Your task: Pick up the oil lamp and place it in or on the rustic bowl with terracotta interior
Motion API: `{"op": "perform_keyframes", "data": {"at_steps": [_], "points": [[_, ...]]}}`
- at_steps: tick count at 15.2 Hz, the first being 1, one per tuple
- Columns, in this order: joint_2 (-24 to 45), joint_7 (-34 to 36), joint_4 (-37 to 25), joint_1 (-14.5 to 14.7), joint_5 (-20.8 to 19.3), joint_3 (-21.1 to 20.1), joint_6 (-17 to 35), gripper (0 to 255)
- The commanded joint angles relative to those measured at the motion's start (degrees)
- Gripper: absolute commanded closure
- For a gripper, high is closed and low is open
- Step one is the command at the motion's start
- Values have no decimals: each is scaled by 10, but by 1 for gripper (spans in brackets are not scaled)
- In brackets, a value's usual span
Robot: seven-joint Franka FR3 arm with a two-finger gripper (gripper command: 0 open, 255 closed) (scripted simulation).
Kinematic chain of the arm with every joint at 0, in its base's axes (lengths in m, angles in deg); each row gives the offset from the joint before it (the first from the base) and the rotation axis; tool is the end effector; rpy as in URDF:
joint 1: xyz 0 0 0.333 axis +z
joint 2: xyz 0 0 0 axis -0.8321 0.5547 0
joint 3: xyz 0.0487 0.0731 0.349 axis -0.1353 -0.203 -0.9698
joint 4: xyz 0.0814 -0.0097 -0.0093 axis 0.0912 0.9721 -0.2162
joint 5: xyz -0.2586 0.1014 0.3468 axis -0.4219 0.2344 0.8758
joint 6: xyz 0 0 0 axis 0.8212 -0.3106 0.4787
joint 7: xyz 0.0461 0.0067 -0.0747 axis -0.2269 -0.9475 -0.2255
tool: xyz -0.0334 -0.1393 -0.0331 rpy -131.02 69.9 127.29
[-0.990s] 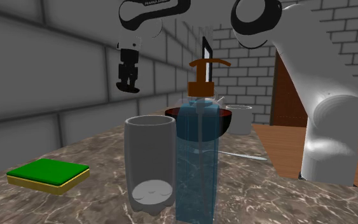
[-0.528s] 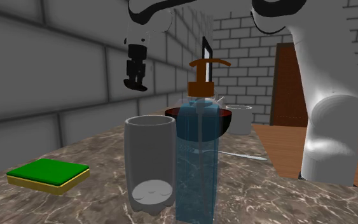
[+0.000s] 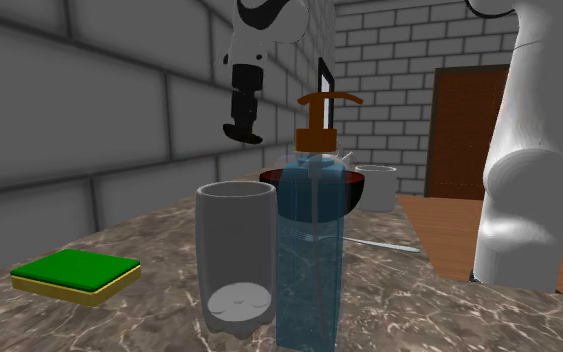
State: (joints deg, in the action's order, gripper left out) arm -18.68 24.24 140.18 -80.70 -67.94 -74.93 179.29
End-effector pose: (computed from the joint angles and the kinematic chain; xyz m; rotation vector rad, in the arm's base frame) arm 0.5887 -0.1147 0.5433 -3.1283 -0.2198 -0.1532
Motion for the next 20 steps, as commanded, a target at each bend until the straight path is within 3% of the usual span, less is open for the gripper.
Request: {"op": "perform_keyframes", "data": {"at_steps": [1,8,13,20], "points": [[-54,-6,55,0,12,2,2,255],[-219,-23,208,11,42,15,-9,255],[-356,-29,307,25,57,26,-47,255],[-357,-32,361,28,62,21,6,255]]}}
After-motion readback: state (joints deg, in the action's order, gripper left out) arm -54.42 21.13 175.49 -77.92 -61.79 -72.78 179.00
